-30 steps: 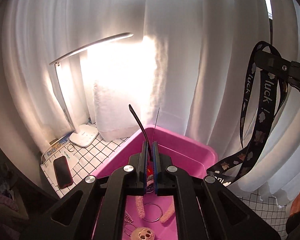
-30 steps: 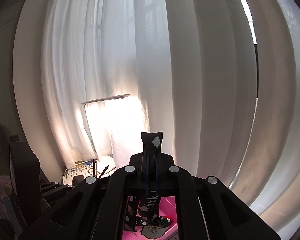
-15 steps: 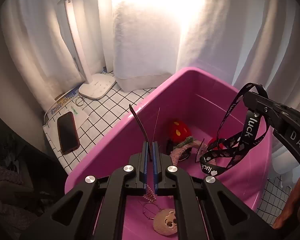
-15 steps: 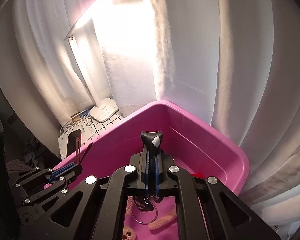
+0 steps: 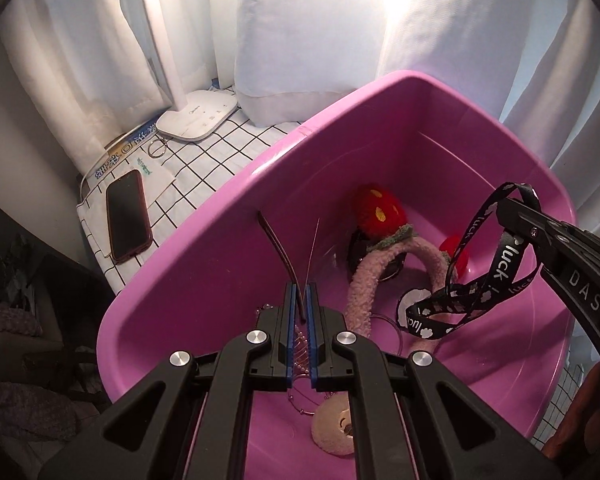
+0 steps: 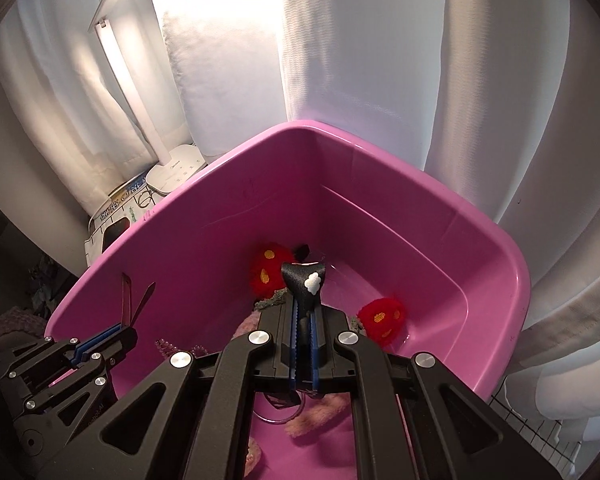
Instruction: Organize jewelry
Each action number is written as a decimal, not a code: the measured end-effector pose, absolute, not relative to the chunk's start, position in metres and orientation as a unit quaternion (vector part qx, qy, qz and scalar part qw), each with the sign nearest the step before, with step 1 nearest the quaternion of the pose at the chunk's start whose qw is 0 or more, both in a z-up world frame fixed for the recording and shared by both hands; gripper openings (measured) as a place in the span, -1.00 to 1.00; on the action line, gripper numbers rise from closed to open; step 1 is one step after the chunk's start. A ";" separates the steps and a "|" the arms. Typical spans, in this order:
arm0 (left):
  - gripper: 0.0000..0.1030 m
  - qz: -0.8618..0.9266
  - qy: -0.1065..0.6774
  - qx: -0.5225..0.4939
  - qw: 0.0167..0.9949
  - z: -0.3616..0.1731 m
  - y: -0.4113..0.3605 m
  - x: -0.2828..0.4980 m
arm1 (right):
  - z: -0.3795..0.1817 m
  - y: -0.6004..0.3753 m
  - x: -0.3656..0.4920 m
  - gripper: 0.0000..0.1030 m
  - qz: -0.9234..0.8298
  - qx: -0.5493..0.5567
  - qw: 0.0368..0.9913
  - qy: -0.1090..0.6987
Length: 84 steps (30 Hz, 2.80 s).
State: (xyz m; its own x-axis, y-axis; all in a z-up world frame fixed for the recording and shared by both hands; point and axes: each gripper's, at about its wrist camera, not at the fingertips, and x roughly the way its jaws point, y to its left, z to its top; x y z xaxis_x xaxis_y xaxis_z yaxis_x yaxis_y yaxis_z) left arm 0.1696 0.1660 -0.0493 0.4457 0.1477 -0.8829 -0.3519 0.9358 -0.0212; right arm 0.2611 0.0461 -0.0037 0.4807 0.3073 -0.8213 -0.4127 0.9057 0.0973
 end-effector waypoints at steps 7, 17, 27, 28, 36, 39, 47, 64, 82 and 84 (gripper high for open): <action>-0.67 0.149 0.508 -0.105 0.842 -0.053 0.168 0.168 | -0.006 0.051 0.258 0.02 0.198 -0.071 0.860 0.465; 0.81 0.161 0.481 -0.114 0.854 -0.036 0.171 0.154 | 0.002 0.042 0.253 0.27 0.182 -0.073 0.866 0.460; 0.87 0.168 0.470 -0.117 0.858 -0.022 0.164 0.134 | 0.023 0.024 0.225 0.27 0.150 -0.068 0.885 0.435; 0.87 0.165 0.469 -0.120 0.859 -0.020 0.163 0.132 | 0.024 0.021 0.221 0.27 0.147 -0.062 0.886 0.436; 0.87 0.150 0.464 -0.120 0.865 -0.014 0.149 0.120 | 0.029 0.001 0.188 0.29 0.136 -0.055 0.888 0.436; 0.87 0.148 0.463 -0.116 0.866 -0.013 0.143 0.116 | 0.031 0.000 0.179 0.29 0.133 -0.060 0.889 0.434; 0.87 0.146 0.463 -0.105 0.868 -0.010 0.133 0.107 | 0.038 -0.007 0.167 0.29 0.132 -0.057 0.895 0.423; 0.88 0.158 0.459 -0.104 0.868 -0.004 0.131 0.097 | 0.044 -0.011 0.156 0.29 0.139 -0.065 0.897 0.414; 0.88 0.166 0.451 -0.105 0.871 0.004 0.130 0.091 | 0.046 -0.012 0.151 0.29 0.138 -0.070 0.899 0.410; 0.88 0.167 0.452 -0.106 0.870 0.004 0.130 0.092 | 0.046 -0.012 0.151 0.29 0.139 -0.069 0.899 0.411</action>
